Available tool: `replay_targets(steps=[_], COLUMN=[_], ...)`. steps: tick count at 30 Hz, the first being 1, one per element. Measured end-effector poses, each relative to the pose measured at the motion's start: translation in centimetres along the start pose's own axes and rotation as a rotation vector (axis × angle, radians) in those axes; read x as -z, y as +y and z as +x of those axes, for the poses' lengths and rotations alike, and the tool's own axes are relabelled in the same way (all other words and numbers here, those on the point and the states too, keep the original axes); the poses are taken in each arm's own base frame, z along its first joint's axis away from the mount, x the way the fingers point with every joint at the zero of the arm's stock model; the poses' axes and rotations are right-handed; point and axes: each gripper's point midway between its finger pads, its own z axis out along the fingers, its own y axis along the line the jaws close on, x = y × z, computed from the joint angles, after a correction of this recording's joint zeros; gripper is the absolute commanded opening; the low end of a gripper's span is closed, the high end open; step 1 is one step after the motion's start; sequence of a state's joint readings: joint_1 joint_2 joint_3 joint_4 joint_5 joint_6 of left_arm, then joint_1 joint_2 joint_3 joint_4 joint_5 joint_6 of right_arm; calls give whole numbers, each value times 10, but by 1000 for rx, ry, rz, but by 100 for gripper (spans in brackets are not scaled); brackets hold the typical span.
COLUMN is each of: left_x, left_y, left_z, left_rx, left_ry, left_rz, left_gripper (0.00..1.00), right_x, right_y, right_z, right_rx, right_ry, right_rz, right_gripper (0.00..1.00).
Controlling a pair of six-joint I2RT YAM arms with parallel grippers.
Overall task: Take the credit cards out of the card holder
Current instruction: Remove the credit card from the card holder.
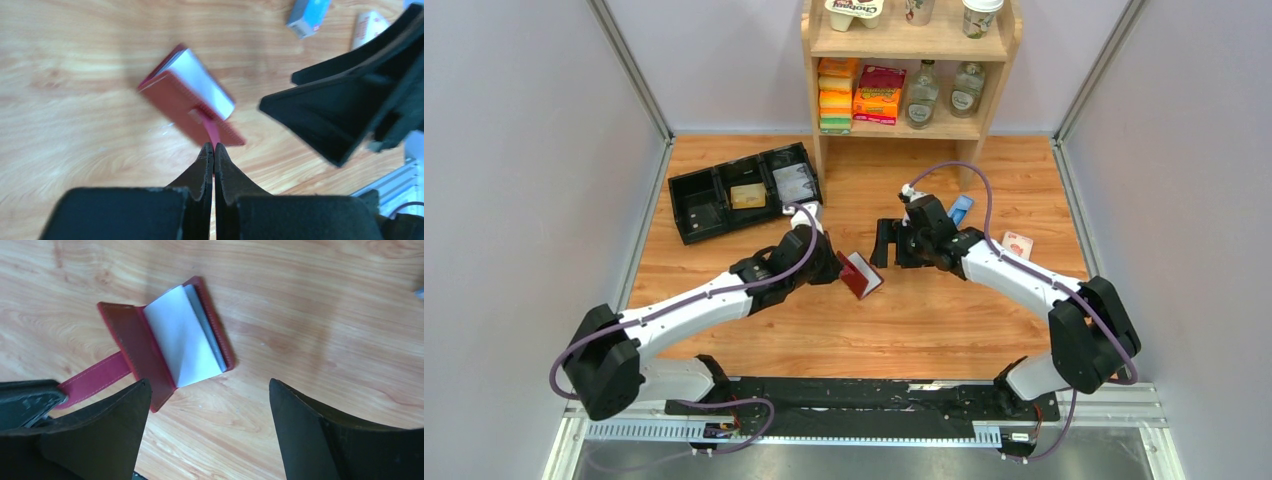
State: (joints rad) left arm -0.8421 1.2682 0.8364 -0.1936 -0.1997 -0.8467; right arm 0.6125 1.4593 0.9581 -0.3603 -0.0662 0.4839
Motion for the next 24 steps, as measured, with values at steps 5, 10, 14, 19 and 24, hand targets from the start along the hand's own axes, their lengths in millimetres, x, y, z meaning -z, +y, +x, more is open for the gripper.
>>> replay_targets(steps=[5, 10, 14, 19, 24], left_x=[20, 32, 33, 32, 27], left_y=[48, 95, 123, 134, 146], left_z=[28, 64, 90, 95, 105], left_rx=[20, 66, 74, 66, 47], left_ry=[0, 31, 83, 92, 120], left_rz=[-75, -160, -234, -283, -341], left_gripper=[0, 0, 0, 0, 0], right_x=[-1, -10, -22, -32, -34], right_y=[20, 32, 34, 42, 54], right_z=[5, 11, 25, 38, 43], right_rx=[9, 19, 20, 36, 59], right_ry=[25, 62, 125, 177, 197], right_rz=[-116, -194, -219, -252, -300], right_gripper=[80, 77, 76, 78, 76])
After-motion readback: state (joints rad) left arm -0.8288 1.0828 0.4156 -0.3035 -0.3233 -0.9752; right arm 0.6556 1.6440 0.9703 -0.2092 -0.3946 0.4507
